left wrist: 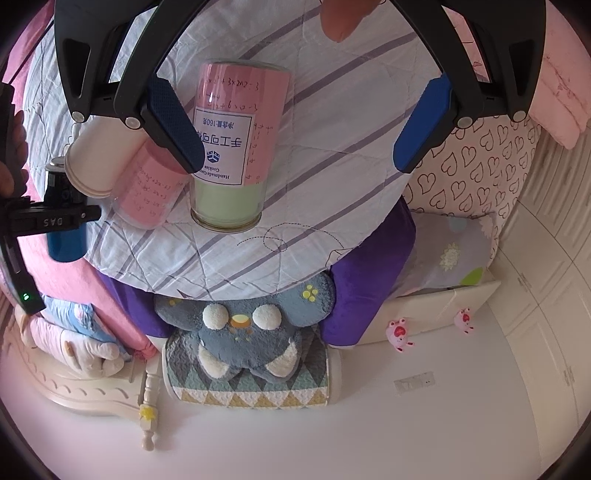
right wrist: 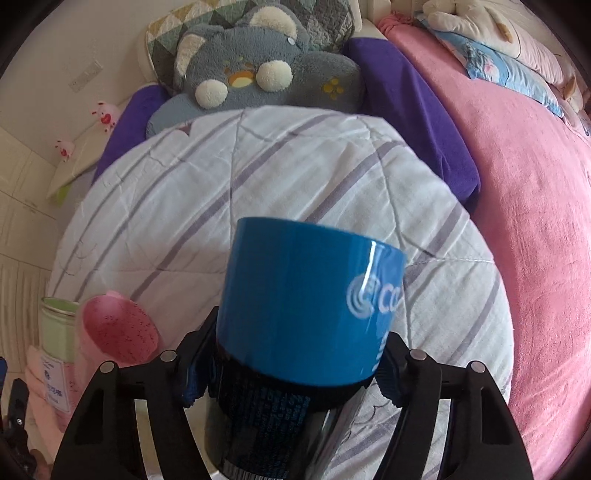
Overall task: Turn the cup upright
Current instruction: 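Lift the blue cup with the right gripper and set it down on the quilt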
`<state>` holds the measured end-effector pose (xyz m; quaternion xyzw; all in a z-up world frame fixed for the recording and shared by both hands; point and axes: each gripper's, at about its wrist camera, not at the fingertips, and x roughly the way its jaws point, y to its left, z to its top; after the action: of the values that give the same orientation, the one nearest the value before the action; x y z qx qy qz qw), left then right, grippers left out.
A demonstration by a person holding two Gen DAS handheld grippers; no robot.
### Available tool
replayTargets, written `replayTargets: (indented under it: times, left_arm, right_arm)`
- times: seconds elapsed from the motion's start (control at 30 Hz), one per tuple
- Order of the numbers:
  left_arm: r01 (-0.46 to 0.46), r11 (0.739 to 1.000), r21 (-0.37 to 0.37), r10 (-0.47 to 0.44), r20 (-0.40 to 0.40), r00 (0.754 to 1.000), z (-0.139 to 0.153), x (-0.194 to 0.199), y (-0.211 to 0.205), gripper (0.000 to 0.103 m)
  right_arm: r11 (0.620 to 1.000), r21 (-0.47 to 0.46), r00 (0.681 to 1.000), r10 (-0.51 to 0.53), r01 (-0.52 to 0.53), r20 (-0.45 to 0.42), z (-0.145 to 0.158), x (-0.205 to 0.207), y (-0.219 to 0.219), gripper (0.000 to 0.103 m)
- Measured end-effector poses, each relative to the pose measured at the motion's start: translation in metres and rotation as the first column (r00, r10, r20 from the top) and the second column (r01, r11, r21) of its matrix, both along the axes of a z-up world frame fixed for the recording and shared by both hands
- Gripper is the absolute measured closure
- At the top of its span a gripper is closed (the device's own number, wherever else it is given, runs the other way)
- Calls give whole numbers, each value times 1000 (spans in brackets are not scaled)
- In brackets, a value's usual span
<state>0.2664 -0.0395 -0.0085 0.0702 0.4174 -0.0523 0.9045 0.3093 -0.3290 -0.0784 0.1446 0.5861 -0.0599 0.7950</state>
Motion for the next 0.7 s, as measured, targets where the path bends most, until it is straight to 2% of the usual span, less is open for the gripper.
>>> replayTargets:
  times: [0.17,0.37,0.53,0.7]
  left_arm:
    - [-1,1000,-3,1,16,1000,10,-18,2,0]
    - [4,1000,7,-4,32,999,21,-44,3,0]
    - [4,1000,8,-5,60,998,34,-71,8,0]
    - [-3,1000,4,3,76,997,42,-98,15,0]
  right_arm:
    - [1000,-3,997,8,-8,77,36,-20,2,33]
    - [999,8,989,37,-39,140,64,-51,10,35]
    - [998,13,984,54,-57,167,80,-76,16,35]
    - [990,12,976,133,-137,173,95,-116,41,35]
